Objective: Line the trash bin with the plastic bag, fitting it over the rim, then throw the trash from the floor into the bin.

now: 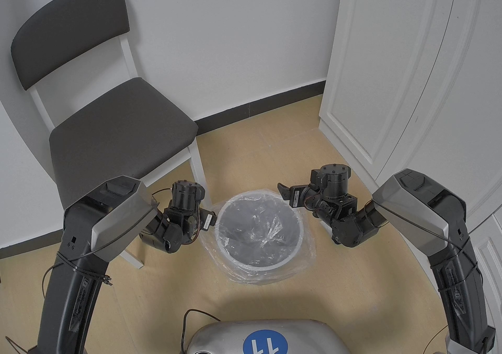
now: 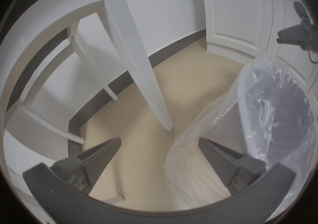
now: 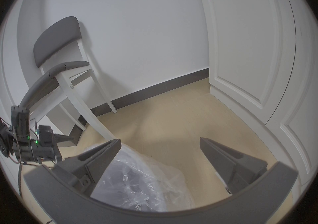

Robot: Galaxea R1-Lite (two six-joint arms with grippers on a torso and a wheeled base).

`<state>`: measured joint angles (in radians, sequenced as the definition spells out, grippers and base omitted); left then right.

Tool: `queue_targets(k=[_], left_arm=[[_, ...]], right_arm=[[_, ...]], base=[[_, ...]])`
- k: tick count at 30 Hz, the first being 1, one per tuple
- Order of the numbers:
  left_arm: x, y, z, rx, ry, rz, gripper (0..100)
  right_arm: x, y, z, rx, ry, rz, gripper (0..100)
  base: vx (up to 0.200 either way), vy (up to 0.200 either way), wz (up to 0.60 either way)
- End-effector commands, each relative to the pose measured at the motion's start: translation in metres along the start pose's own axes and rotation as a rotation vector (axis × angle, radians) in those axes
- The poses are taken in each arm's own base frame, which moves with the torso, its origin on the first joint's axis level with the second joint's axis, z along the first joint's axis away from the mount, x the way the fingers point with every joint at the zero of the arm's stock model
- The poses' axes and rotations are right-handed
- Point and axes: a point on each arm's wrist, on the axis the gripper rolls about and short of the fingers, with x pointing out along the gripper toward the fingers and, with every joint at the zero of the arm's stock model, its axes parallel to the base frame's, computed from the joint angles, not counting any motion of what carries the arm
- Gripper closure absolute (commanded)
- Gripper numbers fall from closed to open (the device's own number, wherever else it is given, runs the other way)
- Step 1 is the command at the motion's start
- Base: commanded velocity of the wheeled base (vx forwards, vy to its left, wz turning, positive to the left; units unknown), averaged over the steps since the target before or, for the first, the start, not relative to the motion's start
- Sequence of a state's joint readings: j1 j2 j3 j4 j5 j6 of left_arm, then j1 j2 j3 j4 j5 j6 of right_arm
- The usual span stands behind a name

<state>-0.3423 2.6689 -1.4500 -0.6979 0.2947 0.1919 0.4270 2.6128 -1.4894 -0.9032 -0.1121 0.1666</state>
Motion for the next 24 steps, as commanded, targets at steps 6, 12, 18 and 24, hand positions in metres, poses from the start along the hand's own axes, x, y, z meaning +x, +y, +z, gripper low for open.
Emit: queue_targets(k=[6, 12, 18, 24], left_arm=[[0.020, -0.023, 0.004, -0.017, -0.043, -0.019, 0], [0.007, -0.005, 0.024, -0.152, -0.107, 0.009, 0], [-0.046, 0.020, 0.026, -0.180, -0.096, 0.035, 0], [-0.078, 0.011, 0.010, -0.138, -0.047, -0.013, 0]], right_arm=[[-0.001, 0.002, -0.010, -0.010, 0.024, 0.003, 0], [-0.001, 0.000, -0.010, -0.009, 0.022, -0.001, 0], [-0.002, -0.001, -0.006, -0.007, 0.014, -0.003, 0], [-0.006, -0.001, -0.007, -0.024, 0.025, -0.003, 0]], base=[[0.000, 0.000, 0.00], [0.000, 0.000, 0.00], [0.000, 0.000, 0.00], [0.000, 0.000, 0.00]])
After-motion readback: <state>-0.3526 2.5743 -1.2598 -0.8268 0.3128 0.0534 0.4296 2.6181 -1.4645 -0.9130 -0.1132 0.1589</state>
